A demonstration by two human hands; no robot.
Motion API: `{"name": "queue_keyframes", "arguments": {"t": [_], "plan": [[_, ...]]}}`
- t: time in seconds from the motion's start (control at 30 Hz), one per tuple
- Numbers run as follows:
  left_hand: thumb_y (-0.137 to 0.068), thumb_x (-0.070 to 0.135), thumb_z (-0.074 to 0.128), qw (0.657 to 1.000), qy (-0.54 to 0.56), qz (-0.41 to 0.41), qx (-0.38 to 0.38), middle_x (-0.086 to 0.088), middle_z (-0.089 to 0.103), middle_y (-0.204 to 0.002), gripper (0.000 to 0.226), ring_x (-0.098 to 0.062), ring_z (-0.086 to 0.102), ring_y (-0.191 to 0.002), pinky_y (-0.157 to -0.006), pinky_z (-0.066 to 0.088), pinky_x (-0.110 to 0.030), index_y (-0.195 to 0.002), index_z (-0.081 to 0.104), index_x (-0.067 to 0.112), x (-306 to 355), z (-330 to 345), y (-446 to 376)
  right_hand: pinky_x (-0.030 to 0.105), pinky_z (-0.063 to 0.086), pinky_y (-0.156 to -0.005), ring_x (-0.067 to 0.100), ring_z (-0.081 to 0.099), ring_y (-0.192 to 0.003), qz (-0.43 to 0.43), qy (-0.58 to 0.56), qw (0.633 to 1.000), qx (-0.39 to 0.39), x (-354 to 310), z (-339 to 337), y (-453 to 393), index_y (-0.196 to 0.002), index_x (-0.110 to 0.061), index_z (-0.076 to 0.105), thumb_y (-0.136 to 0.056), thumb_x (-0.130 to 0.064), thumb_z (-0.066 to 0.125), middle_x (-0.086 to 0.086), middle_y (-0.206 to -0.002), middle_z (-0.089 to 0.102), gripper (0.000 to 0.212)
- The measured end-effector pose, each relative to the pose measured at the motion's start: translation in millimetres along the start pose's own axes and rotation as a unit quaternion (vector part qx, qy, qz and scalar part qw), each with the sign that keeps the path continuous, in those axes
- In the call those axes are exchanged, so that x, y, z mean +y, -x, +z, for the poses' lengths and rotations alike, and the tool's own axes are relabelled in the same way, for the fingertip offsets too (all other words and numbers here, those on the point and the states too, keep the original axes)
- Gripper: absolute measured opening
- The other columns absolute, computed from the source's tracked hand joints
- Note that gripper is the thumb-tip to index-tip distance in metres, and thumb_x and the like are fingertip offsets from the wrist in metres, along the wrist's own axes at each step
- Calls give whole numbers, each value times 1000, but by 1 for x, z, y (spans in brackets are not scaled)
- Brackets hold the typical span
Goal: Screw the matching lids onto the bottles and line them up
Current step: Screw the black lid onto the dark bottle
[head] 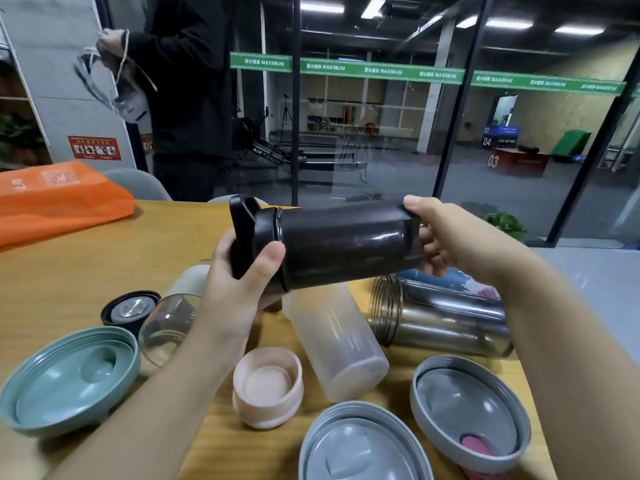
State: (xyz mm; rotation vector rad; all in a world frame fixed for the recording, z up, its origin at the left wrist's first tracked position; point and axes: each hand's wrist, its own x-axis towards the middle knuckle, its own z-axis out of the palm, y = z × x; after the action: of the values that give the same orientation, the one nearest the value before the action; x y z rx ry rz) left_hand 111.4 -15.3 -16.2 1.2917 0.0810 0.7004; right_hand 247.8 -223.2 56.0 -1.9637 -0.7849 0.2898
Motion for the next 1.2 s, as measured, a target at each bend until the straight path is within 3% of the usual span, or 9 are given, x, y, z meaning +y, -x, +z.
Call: {"name": "queue_keyframes", "arguments": {"t": [0.13, 0.27, 0.37, 0.5, 0.6, 0.8, 0.9, 1.0, 1.2], "plan": [[-43, 63, 83, 999, -38, 38, 1, -7, 62, -122, 103, -26, 61, -113, -91, 50, -48, -130, 45, 22, 0, -1, 0, 23, 35, -42, 17, 46, -45, 49, 9, 998, -25, 1, 3, -2, -74, -9, 58, -91, -62, 23, 10, -56, 59, 66], [-55, 47, 78, 1000, -12, 26, -5, -5, 66, -115, 84, -21, 67, -102, -75, 57, -35, -129, 47, 20, -1, 0, 0, 27, 45, -50, 21, 61, -58, 43, -9, 999, -27, 6, 0, -5, -110, -15, 61, -76, -80, 32, 10, -87, 70, 79], [-60, 45, 74, 1000, 20, 8, 7, 0, 70, -109, 75, -15, 69, -97, -71, 58, -34, -126, 49, 21, 2, 0, -1, 28, 55, -62, 10, 70, -81, -42, -51, 997, -38, 6, -2, -3, -128, -44, 47, -86, -55, 46, 4, -115, 63, 43], [-63, 51, 74, 999, 40, -21, 12, 2, 73, -102, 60, -14, 70, -93, -70, 59, -37, -112, 55, 24, 4, 1, -1, 22, 54, -75, -22, 57, -85, -140, -15, 987, -74, 6, -9, 7, -135, -50, 30, -71, -25, 73, -30, -118, 41, 82], [-59, 50, 66, 999, 43, -31, 12, -1, 71, -106, 63, -16, 70, -95, -70, 59, -38, -114, 55, 22, 3, 0, -1, 16, 51, -75, -9, 63, -87, -150, 5, 987, -55, 5, -7, 5, -133, -45, 42, -68, -30, 82, -22, -112, 56, 78], [-68, 45, 72, 998, 41, -42, 9, -7, 67, -115, 67, -17, 69, -96, -69, 58, -37, -125, 50, 18, 2, -1, -3, 25, 52, -57, 23, 71, -68, -129, 22, 991, 18, -1, 3, 5, -123, -27, 53, -64, -51, 67, 11, -96, 68, 65], [-60, 47, 74, 999, 38, -38, -4, -8, 66, -117, 78, -17, 69, -97, -67, 58, -35, -127, 49, 17, 0, -1, -3, 28, 50, -54, 24, 68, -58, -111, 66, 990, 55, -4, 4, 4, -124, -15, 54, -78, -48, 67, 13, -78, 69, 58], [-49, 53, 80, 999, 33, -29, -7, -4, 68, -113, 89, -17, 69, -97, -67, 58, -34, -125, 50, 18, 0, -1, -2, 26, 47, -55, 16, 64, -51, -105, 111, 986, 67, -11, 6, 8, -102, -15, 61, -86, -46, 56, 14, -66, 69, 35], [-42, 57, 86, 999, 38, 1, -21, -2, 72, -103, 83, -18, 70, -94, -68, 57, -30, -111, 59, 19, -1, 0, -2, 28, 43, -57, 8, 52, -41, -86, 182, 975, 89, -19, 6, 13, -78, -16, 61, -85, -56, 44, 4, -48, 63, 43]]}}
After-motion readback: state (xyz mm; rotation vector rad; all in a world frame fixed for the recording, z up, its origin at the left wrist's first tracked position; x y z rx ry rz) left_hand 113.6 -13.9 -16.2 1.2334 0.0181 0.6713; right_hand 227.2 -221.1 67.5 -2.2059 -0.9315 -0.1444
